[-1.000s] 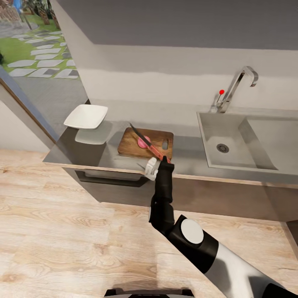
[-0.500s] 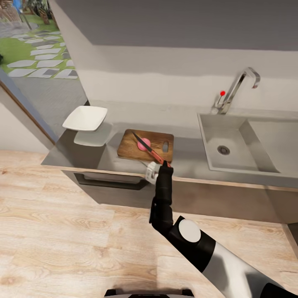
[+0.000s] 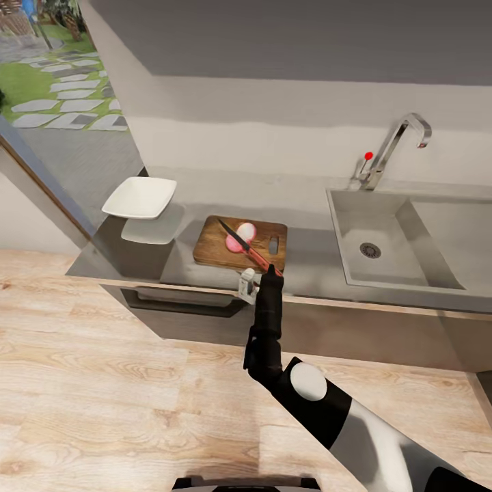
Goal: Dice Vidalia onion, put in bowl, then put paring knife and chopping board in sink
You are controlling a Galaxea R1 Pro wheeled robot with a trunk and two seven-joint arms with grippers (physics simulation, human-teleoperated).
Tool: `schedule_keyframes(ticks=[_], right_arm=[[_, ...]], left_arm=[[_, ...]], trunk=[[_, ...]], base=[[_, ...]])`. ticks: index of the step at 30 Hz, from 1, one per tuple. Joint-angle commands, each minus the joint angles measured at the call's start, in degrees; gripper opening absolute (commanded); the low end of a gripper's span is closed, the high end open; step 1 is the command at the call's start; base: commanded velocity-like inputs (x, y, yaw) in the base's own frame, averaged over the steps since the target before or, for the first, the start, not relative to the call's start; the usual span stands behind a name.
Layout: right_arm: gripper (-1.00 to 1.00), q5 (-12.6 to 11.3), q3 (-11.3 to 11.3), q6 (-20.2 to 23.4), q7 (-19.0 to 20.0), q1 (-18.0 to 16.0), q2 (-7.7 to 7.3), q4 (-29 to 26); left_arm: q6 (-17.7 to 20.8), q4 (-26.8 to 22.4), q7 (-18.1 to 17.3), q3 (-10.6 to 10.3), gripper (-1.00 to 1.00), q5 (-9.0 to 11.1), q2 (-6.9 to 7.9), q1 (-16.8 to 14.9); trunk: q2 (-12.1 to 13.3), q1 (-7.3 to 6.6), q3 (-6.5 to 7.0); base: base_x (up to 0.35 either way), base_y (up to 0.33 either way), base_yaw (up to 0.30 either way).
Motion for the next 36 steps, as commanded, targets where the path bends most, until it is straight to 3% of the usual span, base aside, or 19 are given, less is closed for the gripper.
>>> schedule_keyframes(ticks=[1,36], right_arm=[[-1.0,-4.02,0.13,-0.13,-0.53,-0.06,-0.03,1.19],[-1.0,-3.93,0.12,-0.13,-0.55,-0.06,-0.01,1.17]], left_arm=[[-0.01,-0.1,-0.45,0.31,1.0,0.12,-0.07,0.04],[-0.01,-0.1,-0.44,0.31,1.0,0.12,-0.07,0.04]], trunk=[[-0.08,0.05,-0.08],[-0.08,0.05,-0.08]], base=[[0.0,0.0,0.0],[0.0,0.0,0.0]])
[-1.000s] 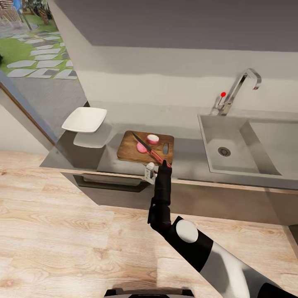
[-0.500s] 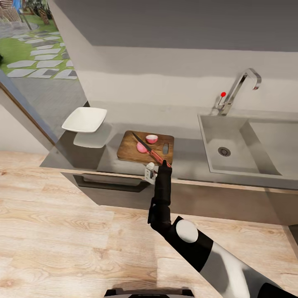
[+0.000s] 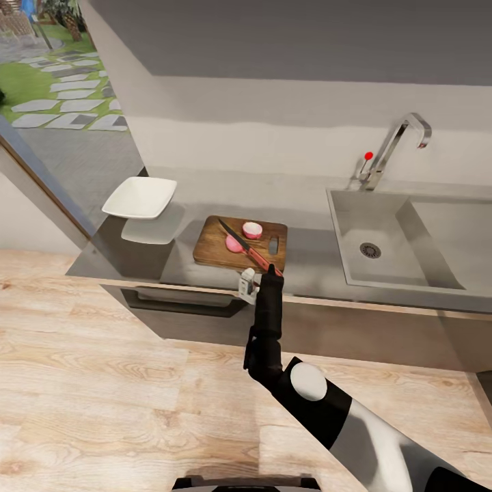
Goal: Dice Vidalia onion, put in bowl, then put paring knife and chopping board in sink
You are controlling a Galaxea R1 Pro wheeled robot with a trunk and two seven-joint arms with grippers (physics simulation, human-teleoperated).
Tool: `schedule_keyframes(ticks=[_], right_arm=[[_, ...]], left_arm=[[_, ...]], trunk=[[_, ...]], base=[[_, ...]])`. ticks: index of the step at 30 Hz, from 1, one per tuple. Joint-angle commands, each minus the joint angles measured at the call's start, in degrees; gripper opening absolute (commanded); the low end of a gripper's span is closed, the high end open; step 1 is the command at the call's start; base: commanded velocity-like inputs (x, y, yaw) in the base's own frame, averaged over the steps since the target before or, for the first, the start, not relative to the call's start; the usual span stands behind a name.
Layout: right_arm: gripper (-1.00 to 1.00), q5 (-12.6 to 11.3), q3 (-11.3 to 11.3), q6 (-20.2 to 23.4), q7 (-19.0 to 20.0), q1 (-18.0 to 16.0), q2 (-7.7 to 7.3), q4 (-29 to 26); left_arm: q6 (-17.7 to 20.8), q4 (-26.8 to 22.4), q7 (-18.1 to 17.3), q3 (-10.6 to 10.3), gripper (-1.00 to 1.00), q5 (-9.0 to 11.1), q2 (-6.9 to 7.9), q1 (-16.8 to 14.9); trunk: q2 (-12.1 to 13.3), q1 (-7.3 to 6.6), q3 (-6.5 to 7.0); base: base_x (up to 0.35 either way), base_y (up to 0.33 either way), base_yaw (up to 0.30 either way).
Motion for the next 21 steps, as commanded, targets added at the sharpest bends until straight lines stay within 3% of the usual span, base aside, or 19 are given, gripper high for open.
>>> schedule_keyframes(ticks=[1,21], right_arm=[[-1.0,-4.02,0.12,-0.14,-0.52,-0.07,0.0,1.14],[-1.0,-3.85,0.09,-0.05,-0.6,-0.05,0.1,1.07]], left_arm=[[-0.01,-0.1,-0.43,0.31,1.0,0.12,-0.07,0.04],[-0.05,-0.1,-0.46,0.31,1.0,0.12,-0.07,0.04]], trunk=[[-0.08,0.05,-0.08],[-0.08,0.05,-0.08]], base=[[0.0,0.0,0.0],[0.0,0.0,0.0]])
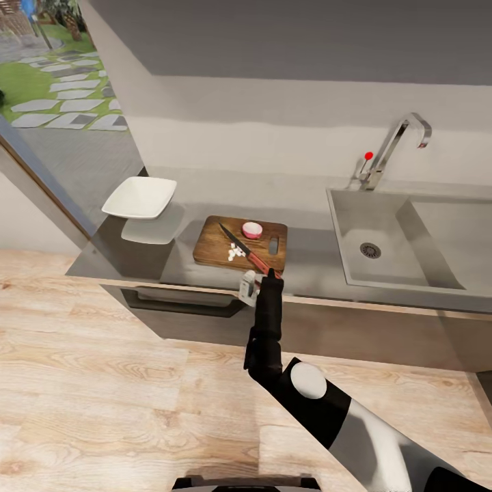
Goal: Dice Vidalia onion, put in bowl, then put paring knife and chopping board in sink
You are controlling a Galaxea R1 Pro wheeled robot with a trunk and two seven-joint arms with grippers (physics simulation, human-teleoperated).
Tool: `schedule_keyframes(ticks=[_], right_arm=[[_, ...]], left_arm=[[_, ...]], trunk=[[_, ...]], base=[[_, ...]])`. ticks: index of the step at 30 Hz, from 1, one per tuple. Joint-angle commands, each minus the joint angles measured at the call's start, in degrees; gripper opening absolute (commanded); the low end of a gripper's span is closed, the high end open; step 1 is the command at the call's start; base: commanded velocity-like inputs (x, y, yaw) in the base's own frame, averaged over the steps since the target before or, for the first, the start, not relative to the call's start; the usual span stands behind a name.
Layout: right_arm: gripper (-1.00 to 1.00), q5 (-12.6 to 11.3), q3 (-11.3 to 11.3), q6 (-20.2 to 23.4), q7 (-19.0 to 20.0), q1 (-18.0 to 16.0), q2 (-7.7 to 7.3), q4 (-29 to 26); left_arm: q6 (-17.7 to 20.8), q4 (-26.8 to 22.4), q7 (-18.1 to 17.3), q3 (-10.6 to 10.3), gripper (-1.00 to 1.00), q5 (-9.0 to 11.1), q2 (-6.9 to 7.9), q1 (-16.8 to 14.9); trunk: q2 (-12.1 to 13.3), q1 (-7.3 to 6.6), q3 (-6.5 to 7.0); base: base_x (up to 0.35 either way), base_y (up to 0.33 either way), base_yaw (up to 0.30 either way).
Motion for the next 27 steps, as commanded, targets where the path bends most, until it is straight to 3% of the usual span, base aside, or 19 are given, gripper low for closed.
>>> schedule_keyframes(ticks=[1,12,18,27], right_arm=[[-1.0,-0.47,0.19,0.3,-0.52,-0.09,0.0,0.05],[-1.0,-0.25,-0.11,0.3,-0.52,-0.09,0.02,-0.62],[-1.0,-0.21,-4.19,0.3,-0.46,-0.09,0.08,-4.0],[-1.0,-0.42,-4.87,0.3,-0.44,-0.12,0.08,-4.2]], left_arm=[[0.0,-0.1,-0.46,0.31,1.0,0.12,-0.07,0.04],[-0.06,-0.1,-0.42,0.31,1.0,0.12,-0.07,0.04],[-0.04,-0.1,-0.45,0.31,1.0,0.12,-0.07,0.04],[0.02,-0.1,-0.49,0.31,1.0,0.12,-0.08,0.04]], trunk=[[-0.1,0.04,-0.08],[-0.1,0.04,-0.08],[-0.1,0.04,-0.08],[-0.1,0.04,-0.08]], base=[[0.0,0.0,0.0],[0.0,0.0,0.0],[0.003,0.0,0.0],[0.151,-0.032,0.0]])
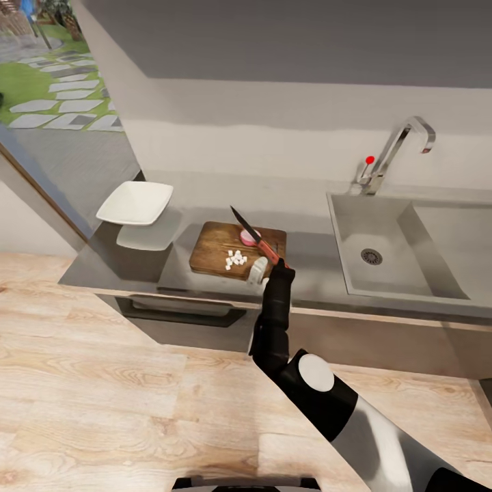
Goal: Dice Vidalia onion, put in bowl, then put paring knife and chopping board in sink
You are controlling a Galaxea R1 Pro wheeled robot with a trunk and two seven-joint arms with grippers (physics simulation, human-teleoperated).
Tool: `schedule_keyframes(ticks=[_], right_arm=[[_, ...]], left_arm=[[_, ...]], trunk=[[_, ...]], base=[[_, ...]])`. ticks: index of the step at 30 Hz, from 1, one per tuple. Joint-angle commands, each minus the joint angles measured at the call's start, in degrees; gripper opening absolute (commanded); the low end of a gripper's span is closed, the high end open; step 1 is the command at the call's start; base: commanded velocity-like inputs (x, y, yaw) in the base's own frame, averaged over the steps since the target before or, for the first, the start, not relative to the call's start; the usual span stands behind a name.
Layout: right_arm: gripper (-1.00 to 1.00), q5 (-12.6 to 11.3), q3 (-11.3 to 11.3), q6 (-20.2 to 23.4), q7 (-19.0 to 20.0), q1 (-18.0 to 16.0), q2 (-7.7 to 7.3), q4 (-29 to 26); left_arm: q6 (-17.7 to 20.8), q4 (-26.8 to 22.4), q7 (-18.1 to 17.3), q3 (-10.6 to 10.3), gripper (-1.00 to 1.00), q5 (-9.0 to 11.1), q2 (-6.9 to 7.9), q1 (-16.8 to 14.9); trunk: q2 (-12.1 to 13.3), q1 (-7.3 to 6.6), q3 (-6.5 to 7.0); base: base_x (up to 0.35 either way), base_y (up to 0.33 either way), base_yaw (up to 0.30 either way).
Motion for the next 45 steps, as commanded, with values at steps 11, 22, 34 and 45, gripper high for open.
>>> schedule_keyframes(ticks=[11,22,34,45], right_arm=[[-1.0,-0.49,0.04,0.26,-0.31,-0.06,-0.16,1.8],[-1.0,-0.39,0.06,0.21,-0.35,-0.08,-0.08,4.49],[-1.0,-0.23,-5.3,0.12,-0.36,-0.04,-0.02,-2.77],[-1.0,-4.45,-34.42,-0.34,9.18,-0.39,0.35,-16.61]], left_arm=[[-0.03,-0.1,-0.45,0.31,1.0,0.12,-0.05,0.04],[-0.1,-0.1,-0.45,0.31,1.0,0.12,-0.05,0.04],[-0.1,-0.1,-0.45,0.31,1.0,0.12,-0.05,0.04],[-0.1,-0.06,-0.45,0.31,1.0,0.12,-0.06,0.04]], trunk=[[-0.1,0.04,-0.08],[-0.1,0.04,-0.08],[-0.1,0.04,-0.08],[-0.1,0.04,-0.08]], base=[[0.006,-0.001,0.0],[0.0,0.0,0.0],[0.0,0.0,0.0],[0.0,0.0,0.0]])
